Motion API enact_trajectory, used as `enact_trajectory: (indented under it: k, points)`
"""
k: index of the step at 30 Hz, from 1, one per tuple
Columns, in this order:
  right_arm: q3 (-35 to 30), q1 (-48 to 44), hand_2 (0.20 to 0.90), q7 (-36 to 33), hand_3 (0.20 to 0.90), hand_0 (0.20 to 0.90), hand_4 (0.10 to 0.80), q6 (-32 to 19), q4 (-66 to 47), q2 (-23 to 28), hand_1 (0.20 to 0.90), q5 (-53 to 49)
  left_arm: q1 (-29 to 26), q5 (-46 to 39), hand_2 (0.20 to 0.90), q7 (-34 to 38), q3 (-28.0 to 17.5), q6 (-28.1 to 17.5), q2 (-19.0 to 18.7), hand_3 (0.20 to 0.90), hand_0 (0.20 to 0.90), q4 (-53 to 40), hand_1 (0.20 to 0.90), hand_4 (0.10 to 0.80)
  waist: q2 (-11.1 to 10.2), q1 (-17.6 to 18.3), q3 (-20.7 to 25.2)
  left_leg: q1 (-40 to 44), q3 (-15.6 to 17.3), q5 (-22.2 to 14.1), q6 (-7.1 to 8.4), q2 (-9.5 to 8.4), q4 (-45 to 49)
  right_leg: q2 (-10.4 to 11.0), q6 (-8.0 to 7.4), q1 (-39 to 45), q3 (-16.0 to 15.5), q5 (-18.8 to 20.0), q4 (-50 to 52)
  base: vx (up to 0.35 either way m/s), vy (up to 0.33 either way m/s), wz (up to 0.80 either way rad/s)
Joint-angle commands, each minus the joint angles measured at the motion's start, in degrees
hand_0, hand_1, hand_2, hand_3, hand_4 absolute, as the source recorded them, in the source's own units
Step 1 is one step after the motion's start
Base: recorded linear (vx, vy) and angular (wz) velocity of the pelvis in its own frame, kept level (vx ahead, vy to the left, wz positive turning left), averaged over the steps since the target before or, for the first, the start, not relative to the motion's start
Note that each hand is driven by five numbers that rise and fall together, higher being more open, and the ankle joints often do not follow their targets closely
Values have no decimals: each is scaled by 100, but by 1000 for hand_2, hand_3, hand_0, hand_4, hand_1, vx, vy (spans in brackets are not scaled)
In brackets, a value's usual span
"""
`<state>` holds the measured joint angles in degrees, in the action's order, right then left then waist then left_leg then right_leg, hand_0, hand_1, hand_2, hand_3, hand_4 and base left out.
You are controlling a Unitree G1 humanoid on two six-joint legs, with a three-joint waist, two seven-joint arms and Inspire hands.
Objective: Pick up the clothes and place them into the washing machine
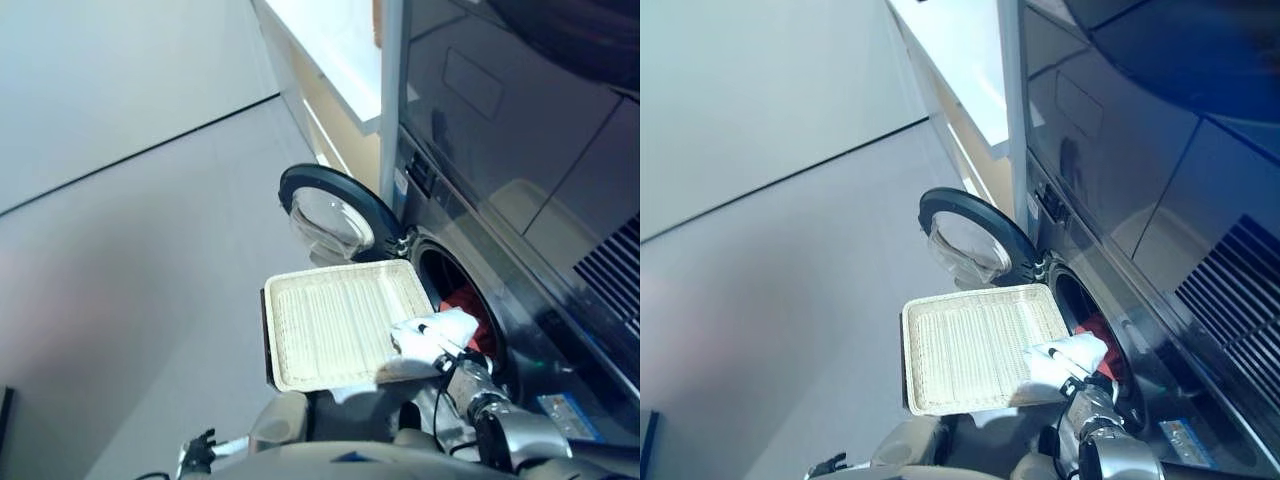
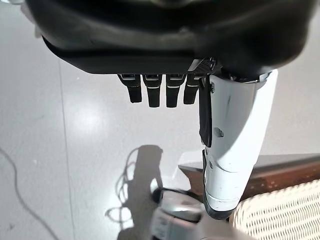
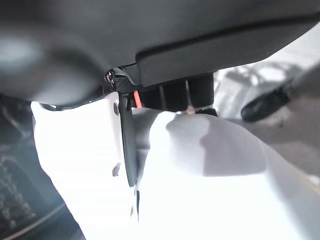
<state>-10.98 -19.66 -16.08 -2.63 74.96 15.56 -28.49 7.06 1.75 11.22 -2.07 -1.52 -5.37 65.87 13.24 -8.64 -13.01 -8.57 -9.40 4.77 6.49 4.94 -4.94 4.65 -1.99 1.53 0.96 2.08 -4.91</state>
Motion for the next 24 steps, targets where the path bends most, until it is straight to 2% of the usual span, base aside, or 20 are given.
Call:
enact_trajectory:
  k: [1,2,3,4,6,7,8,9,11,12,13,14,15,16,19,23,24]
  points:
    - [-130,-465,200,208,200,200,300,-235,-179,-224,200,-259,-144,132,900,66,199,-138,-384,900,900,-94,900,800,386,-466,245,-423,-343,237,-416,148,71,-389,126,258,452,-499,-9,123,251,-93]
    - [-169,-374,200,248,200,200,300,-217,-347,-327,200,-257,-264,139,900,58,341,-153,-372,900,900,-44,900,800,386,-400,268,-410,-138,423,-307,245,262,-228,127,168,403,-405,-9,46,189,-105]
    - [-175,-365,200,242,200,200,300,-210,-363,-331,200,-255,-269,137,900,60,346,-156,-374,900,900,-37,900,800,379,-409,276,-426,-134,414,-309,238,283,-222,124,160,406,-405,-9,57,194,-114]
    - [-203,-373,200,282,200,200,300,-196,-366,-389,200,-332,-298,155,900,48,373,-172,-374,900,900,5,900,800,372,-418,293,-385,-174,386,-297,169,341,-128,138,105,413,-370,-9,98,126,-83]
    - [-216,-362,200,317,200,200,300,-160,-418,-439,200,-344,-331,117,900,38,281,-169,-385,900,900,39,900,800,336,-452,326,-261,-14,321,-254,113,367,53,149,88,351,-276,-9,102,141,-47]
    - [-217,-357,200,315,200,200,300,-157,-425,-444,200,-342,-329,117,900,38,280,-167,-388,900,900,37,900,800,326,-465,323,-253,5,311,-258,109,372,62,146,91,367,-280,-9,106,146,-38]
    - [-244,-322,200,348,200,200,300,-146,-640,-590,200,-387,-318,137,900,24,246,-169,-412,900,900,-15,900,800,260,-512,348,-133,130,216,-244,-5,432,245,149,142,308,-142,-9,135,133,-68]
    - [-235,-295,200,368,200,200,300,-144,-715,-685,200,-424,-307,138,900,15,246,-186,-415,900,900,-32,900,800,221,-532,312,-62,244,195,-232,-38,440,323,126,202,201,7,-9,132,134,-100]
    - [-198,-291,200,374,200,200,300,-149,-834,-751,200,-428,-320,122,900,31,229,-191,-440,900,900,-60,900,800,203,-537,201,23,340,182,-219,-40,460,315,67,257,138,124,-9,71,67,-79]
    - [-115,-367,200,400,200,200,300,-148,-961,-803,200,-409,-306,76,900,52,167,-204,-466,900,900,-154,900,800,295,-570,24,145,470,196,-155,64,447,308,-32,141,-218,218,41,20,133,-43]
    - [-116,-468,200,451,200,200,300,-74,-992,-913,200,-474,-128,-61,900,109,-12,-196,-452,900,900,-300,900,800,393,-678,-72,353,694,201,-33,214,386,300,-43,8,-770,81,-9,-41,96,-102]
    - [-127,-438,200,427,200,200,300,-85,-1055,-931,200,-453,-90,-102,900,161,4,-220,-425,900,900,-383,900,800,388,-668,-93,366,652,167,-69,178,342,230,17,-21,-514,21,-9,-39,55,-132]
    - [-125,-430,200,422,200,200,300,-82,-1063,-933,200,-451,-82,-103,900,163,6,-217,-423,900,900,-390,900,800,389,-674,-88,372,658,162,-68,182,339,227,21,-19,-507,16,-9,-176,-3,-122]
    - [-138,-595,200,387,200,200,300,-114,-1248,-921,200,-471,-190,-234,900,193,10,-274,-326,900,900,-570,900,800,519,-568,-246,237,582,202,-70,170,298,176,-3,-204,-406,22,-9,-185,-11,-38]
    - [-220,-963,200,304,200,200,300,-134,-1023,-832,200,-573,-272,-219,900,161,244,-310,-185,900,900,-469,900,800,531,-489,-459,136,628,235,-58,256,315,148,-4,-215,-441,59,-9,-85,-58,6]
    - [-345,-1076,200,227,200,200,300,-176,-943,-815,200,-659,-242,-199,900,145,339,-283,-110,900,900,-495,900,800,596,-402,-682,153,647,270,-20,312,378,56,17,-48,-392,36,-9,-19,-45,-5]
    - [-386,-1217,200,155,200,200,300,-215,-954,-765,200,-743,-223,-202,900,154,365,-305,-108,900,900,-539,900,800,678,-351,-819,113,617,289,-9,338,390,43,12,-38,-365,38,-9,-89,8,-10]
